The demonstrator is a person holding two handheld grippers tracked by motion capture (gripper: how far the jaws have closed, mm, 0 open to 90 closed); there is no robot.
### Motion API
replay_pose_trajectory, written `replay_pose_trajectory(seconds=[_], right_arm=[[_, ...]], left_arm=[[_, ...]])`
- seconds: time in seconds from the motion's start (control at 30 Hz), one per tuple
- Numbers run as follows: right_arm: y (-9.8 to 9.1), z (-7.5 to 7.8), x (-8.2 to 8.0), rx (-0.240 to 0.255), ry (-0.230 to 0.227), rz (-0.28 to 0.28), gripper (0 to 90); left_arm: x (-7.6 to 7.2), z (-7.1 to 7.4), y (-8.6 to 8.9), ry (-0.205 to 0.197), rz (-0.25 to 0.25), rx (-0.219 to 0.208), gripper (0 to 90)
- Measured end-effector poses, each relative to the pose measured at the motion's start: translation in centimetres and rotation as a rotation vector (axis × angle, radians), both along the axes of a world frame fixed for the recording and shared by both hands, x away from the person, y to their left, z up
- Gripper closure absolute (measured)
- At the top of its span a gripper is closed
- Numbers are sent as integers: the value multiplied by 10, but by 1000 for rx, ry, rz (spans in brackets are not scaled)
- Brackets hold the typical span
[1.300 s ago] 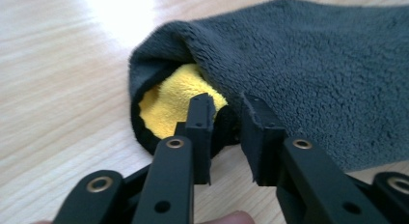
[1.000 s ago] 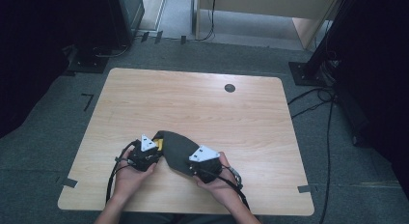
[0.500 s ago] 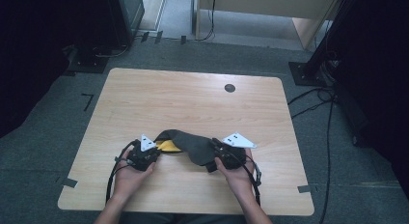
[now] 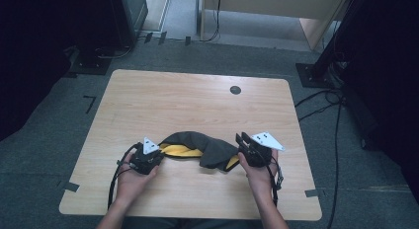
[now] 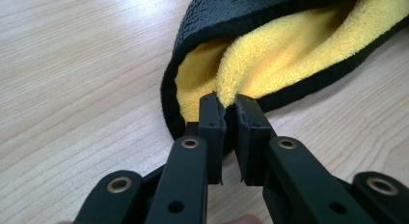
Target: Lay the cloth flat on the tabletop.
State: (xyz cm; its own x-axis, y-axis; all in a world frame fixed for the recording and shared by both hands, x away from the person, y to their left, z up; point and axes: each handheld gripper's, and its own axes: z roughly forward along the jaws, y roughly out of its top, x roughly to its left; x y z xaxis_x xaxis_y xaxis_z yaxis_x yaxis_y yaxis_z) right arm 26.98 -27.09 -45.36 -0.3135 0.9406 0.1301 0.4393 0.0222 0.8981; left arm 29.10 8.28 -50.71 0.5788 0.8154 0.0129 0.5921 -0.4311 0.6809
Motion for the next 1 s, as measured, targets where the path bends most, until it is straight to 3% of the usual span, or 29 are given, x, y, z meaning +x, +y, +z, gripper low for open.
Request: replay_pose_trajectory(seconds=[0.07, 0.1, 0.13, 0.17, 0.23, 0.27, 0.3, 0.33, 0.4, 0.43, 0.47, 0.5, 0.53, 0.6, 0.73, 0.8, 0.93, 0.97, 1.0], right_arm=[[5, 3, -2, 16, -10, 77, 658], [9, 4, -3, 13, -12, 125, 612], [9, 4, -3, 13, -12, 125, 612], [19, 3, -3, -11, -7, 215, 500], [29, -4, 2, -49, 69, 285, 377], [33, -10, 6, -64, 117, 302, 359], [33, -10, 6, -64, 117, 302, 359], [38, -24, 11, -142, 165, 259, 367], [39, -36, 16, -188, 213, 236, 383], [38, -42, 18, -179, 252, 238, 486], [37, -45, 18, -160, 269, 246, 528], [37, -45, 18, -160, 269, 246, 528], [36, -47, 19, -129, 278, 252, 583], [38, -47, 16, -93, 293, 274, 764], [44, -47, 12, -59, 305, 264, 806], [47, -47, 9, 14, 346, 283, 814], [65, -48, 0, 172, 440, 422, 816], [77, -49, -5, 209, 468, 478, 811], [77, -49, -5, 209, 468, 478, 811]], left_arm=[[-2, 1, -1, -8, -3, -8, 816], [-4, 5, -2, -26, -13, -50, 807], [-4, 5, -2, -26, -13, -50, 788], [-6, 8, -2, -39, -28, -81, 756], [-10, 12, -5, -67, -50, -140, 690], [-12, 12, -11, -67, -77, -155, 666], [-12, 12, -11, -67, -77, -155, 649], [-13, 10, -15, -60, -85, -144, 635], [-13, 6, -20, -41, -98, -132, 616], [-13, 3, -22, -33, -99, -125, 613], [-13, 3, -22, -33, -99, -125, 611], [-12, 2, -22, -29, -99, -128, 611], [-12, 2, -22, -25, -101, -131, 608], [-12, 2, -22, -26, -99, -137, 601], [-13, 2, -24, -25, -108, -141, 596], [-14, 3, -26, -30, -124, -134, 592], [-15, 2, -27, -43, -134, -123, 588], [-15, 2, -27, -45, -125, -121, 580], [-15, 2, -25, -45, -114, -125, 580]])
